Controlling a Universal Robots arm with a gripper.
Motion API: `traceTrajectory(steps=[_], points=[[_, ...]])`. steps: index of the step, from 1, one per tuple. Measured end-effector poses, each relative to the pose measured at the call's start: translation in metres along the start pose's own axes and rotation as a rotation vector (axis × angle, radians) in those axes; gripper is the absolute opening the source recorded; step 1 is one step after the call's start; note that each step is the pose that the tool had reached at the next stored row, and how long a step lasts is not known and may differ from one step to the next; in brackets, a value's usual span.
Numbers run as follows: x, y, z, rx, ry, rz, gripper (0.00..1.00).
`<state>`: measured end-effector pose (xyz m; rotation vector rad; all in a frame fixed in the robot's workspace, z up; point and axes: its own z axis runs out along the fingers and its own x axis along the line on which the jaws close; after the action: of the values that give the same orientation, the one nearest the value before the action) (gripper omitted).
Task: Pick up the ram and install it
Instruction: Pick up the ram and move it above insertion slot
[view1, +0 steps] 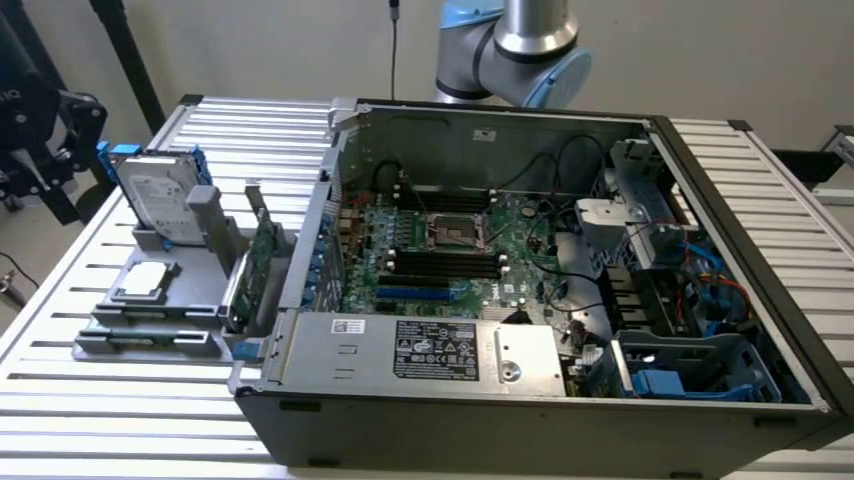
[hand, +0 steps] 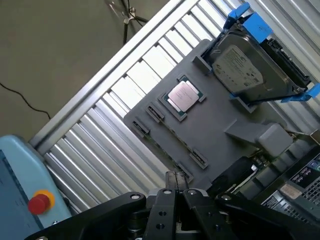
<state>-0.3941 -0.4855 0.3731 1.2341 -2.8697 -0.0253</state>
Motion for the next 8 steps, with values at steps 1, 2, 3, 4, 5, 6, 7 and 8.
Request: traceTrajectory(steps=[1, 2, 3, 4, 5, 6, 7, 8], points=[[0.0000, 0.0000, 0.0001, 0.0000, 0.0011, -0.018, 0.11], [0.0000, 0.0000, 0.0002, 0.0000, 0.0022, -0.038, 0.11], [0.0000, 0.0000, 0.0003, 0.0000, 0.0031, -0.056, 0.11], [0.0000, -0.0001, 0.0004, 0.0000, 0.0043, -0.074, 0.11], [0.0000, 0.0001, 0.0005, 0.0000, 0.0053, -0.091, 0.11], [0.0000, 0.0000, 0.0006, 0.0000, 0.0064, -0.109, 0.11], [0.0000, 0.0000, 0.0007, 0.0000, 0.0074, -0.128, 0.11], [0.0000, 0.0000, 0.0008, 0.0000, 0.0083, -0.145, 0.11]])
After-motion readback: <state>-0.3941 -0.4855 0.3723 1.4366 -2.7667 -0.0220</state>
